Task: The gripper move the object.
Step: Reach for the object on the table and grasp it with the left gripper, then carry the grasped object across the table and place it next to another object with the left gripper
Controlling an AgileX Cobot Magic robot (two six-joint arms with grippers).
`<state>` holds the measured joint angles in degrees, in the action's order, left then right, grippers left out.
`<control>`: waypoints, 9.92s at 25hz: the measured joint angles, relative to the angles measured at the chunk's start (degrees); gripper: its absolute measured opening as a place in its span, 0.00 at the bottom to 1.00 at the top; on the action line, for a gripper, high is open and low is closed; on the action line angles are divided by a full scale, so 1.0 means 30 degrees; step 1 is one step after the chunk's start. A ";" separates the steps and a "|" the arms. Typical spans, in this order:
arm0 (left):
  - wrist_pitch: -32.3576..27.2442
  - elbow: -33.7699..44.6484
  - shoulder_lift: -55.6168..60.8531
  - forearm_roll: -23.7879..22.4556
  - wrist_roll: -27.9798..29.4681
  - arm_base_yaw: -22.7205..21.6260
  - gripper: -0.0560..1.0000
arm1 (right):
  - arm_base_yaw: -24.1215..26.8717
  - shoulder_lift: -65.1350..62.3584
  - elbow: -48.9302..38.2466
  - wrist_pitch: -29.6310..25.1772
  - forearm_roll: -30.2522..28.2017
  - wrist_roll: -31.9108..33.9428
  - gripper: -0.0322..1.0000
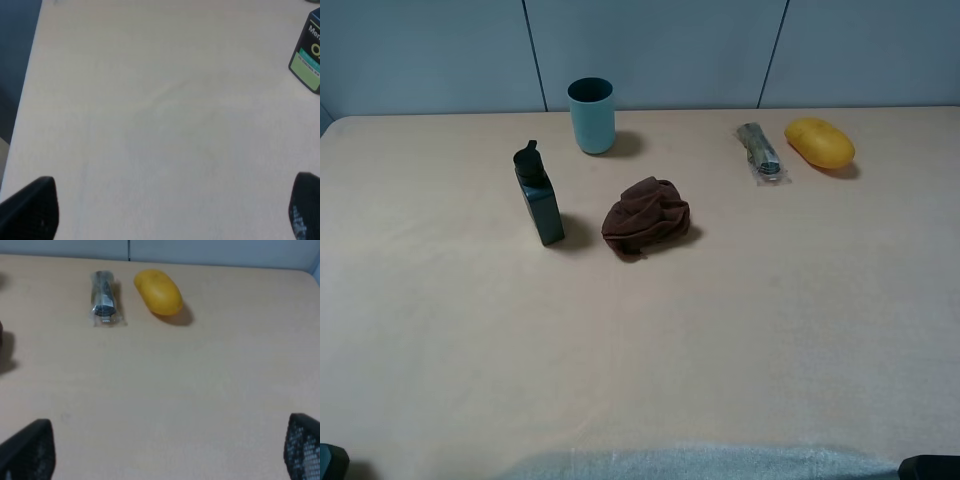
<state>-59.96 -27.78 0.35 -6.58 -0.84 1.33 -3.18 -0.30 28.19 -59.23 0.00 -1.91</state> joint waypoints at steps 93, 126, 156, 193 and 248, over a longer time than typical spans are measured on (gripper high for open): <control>0.0266 -3.1315 -4.2963 0.3604 -0.4251 0.7793 0.89 | 0.0000 0.0000 0.0000 0.0000 0.0000 0.0005 0.70; 0.3295 -3.2022 -4.7032 0.2195 -0.5896 0.8550 0.88 | 0.0000 0.0000 0.0000 0.0016 0.0000 0.0005 0.70; 0.4291 -3.2022 -4.7466 0.1485 -0.5933 0.8550 0.44 | 0.0000 0.0000 0.0000 0.0016 0.0000 0.0005 0.70; 0.2262 -3.4115 -4.7338 0.0891 -0.5392 0.8587 0.13 | 0.0000 0.0000 0.0000 0.0016 0.0000 0.0005 0.70; -0.1903 -3.4238 -4.1776 0.0891 -0.0339 1.4748 0.12 | 0.0000 0.0000 0.0000 0.0016 0.0000 0.0005 0.70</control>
<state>-65.67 -130.49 -124.98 -3.91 -1.86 45.58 -3.18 -0.30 28.19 -59.19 0.00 -1.90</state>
